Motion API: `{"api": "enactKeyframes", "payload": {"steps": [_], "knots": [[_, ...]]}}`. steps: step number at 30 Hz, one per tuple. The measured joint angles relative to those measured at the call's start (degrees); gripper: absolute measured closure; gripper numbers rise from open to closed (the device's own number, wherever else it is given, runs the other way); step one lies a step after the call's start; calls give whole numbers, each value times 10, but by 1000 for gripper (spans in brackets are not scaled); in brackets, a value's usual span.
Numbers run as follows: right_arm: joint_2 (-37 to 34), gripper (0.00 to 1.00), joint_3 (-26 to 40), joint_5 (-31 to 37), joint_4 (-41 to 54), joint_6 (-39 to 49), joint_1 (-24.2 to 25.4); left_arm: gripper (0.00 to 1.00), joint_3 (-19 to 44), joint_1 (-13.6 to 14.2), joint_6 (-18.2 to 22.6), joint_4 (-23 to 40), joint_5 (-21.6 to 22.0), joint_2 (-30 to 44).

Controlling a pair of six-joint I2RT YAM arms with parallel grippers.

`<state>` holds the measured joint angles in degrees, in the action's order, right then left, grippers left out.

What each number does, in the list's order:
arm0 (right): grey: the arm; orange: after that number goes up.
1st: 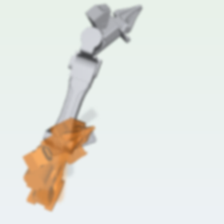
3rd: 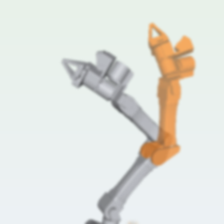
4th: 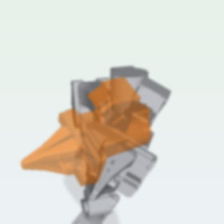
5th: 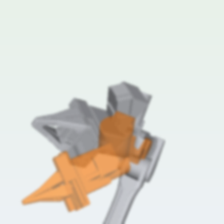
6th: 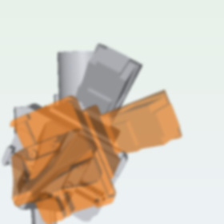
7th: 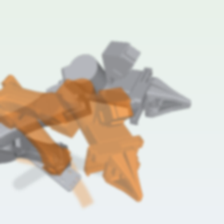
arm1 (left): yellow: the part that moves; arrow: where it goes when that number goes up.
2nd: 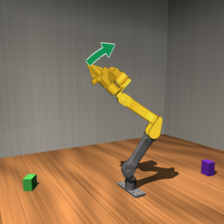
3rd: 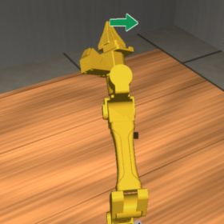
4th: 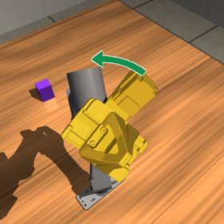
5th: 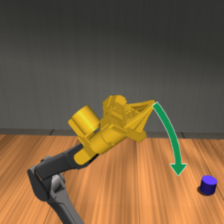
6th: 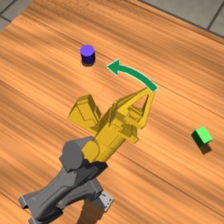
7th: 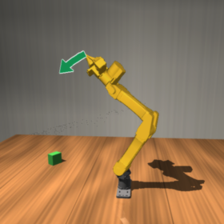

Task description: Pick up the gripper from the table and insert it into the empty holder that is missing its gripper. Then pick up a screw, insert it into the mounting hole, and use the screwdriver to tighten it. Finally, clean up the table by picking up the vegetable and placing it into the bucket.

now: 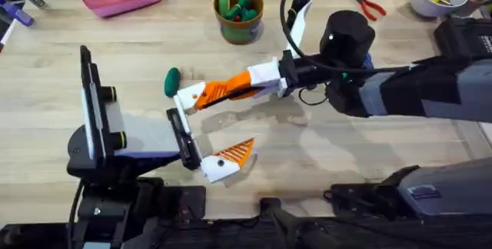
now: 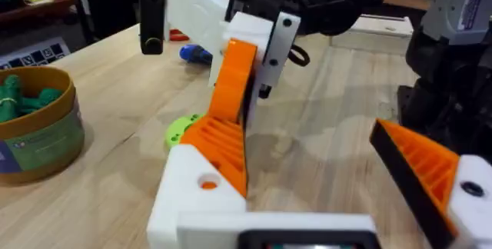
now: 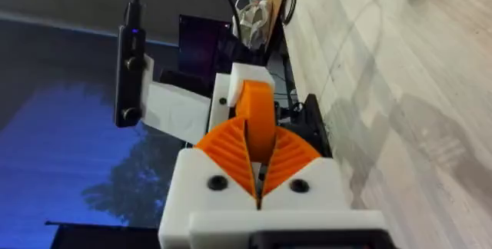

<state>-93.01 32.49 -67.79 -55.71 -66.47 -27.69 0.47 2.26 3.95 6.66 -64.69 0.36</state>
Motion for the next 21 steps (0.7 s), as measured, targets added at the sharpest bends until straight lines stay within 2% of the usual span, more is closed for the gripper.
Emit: {"api": "enactKeyframes", "payload": {"steps": [21], "knots": [[0, 997, 0, 24, -1, -7, -15, 14, 0, -3, -6, 0, 5, 0]]}}
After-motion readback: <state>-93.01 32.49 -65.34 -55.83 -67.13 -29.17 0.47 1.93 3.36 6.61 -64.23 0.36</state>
